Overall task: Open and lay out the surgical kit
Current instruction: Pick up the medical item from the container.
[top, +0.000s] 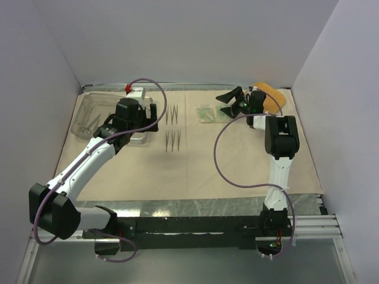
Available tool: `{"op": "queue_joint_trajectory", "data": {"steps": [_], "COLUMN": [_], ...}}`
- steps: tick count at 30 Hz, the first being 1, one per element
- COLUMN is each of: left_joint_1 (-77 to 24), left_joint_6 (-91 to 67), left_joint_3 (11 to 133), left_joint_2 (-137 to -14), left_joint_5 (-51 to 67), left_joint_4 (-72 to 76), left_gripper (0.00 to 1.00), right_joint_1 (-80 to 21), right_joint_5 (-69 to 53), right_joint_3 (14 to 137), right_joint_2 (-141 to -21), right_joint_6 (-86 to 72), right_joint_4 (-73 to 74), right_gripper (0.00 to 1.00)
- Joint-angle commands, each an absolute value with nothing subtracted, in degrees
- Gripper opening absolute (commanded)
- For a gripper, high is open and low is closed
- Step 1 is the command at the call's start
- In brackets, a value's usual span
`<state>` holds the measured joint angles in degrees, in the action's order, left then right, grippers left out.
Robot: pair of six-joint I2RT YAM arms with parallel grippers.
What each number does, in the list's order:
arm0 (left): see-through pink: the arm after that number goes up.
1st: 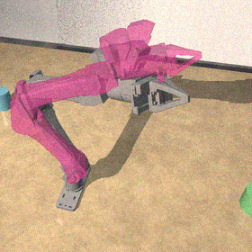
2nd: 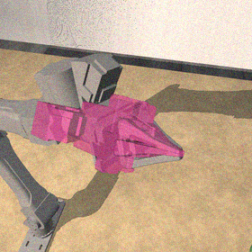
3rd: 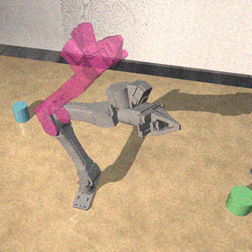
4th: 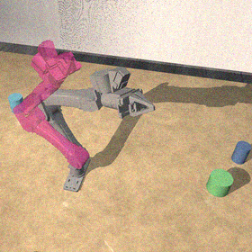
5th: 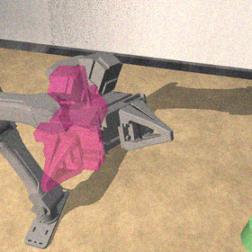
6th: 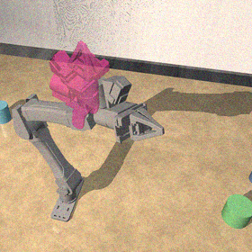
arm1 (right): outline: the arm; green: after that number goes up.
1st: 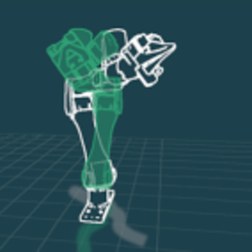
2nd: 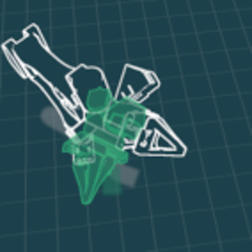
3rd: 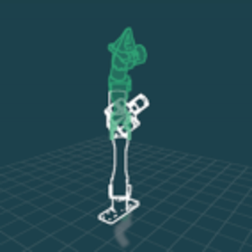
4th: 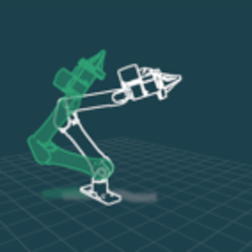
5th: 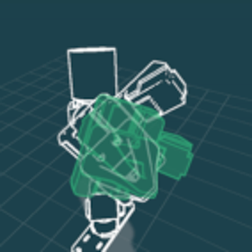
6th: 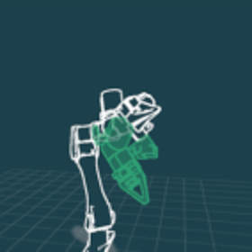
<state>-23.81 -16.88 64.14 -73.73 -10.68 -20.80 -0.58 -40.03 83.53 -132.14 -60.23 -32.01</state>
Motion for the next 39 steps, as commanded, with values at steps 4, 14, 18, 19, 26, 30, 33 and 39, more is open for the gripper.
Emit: {"op": "queue_joint_trajectory", "data": {"steps": [4, 14, 18, 19, 26, 30, 33, 39], "left_joint_1": [-23.6, -20.1, -19.0, -18.2, -7.7, -0.6, 4.4, 8.8], "left_joint_6": [-18.8, -26.1, -27.7, -27.7, -32.2, -26.4, -21.7, -15.0], "left_joint_3": [63.0, 57.9, 58.8, 59.3, 66.4, 73.0, 78.3, 85.0], "left_joint_2": [-70.5, -65.7, -67.4, -68.2, -77.0, -87.4, -94.1, -105.2], "left_joint_5": [-12.5, -14.9, -20.0, -20.2, -15.0, -13.6, -10.8, -2.5], "left_joint_4": [-20.3, -18.4, -19.4, -19.5, -19.0, -20.0, -21.1, -21.4], "left_gripper": [0.99, 1.0, 0.99, 0.99, 0.99, 0.99, 0.95, 0.78], "right_joint_1": [-0.4, -1.0, -2.0, -2.5, -6.7, -12.8, -16.8, -17.0], "right_joint_5": [-41.9, -32.0, -26.4, -23.5, -20.6, -17.7, -16.3, -15.5], "right_joint_3": [81.6, 80.4, 75.4, 74.0, 65.7, 61.2, 60.4, 59.4], "right_joint_2": [-127.5, -103.9, -94.8, -92.8, -81.7, -77.7, -74.9, -75.1], "right_joint_6": [-61.5, -36.4, -29.3, -27.4, -25.7, -23.1, -20.3, -19.7], "right_joint_4": [-39.0, -5.9, 5.3, 8.2, 15.5, 17.0, 19.1, 19.4], "right_gripper": [1.0, 1.0, 1.0, 1.0, 1.0, 1.0, 1.0, 1.0]}}
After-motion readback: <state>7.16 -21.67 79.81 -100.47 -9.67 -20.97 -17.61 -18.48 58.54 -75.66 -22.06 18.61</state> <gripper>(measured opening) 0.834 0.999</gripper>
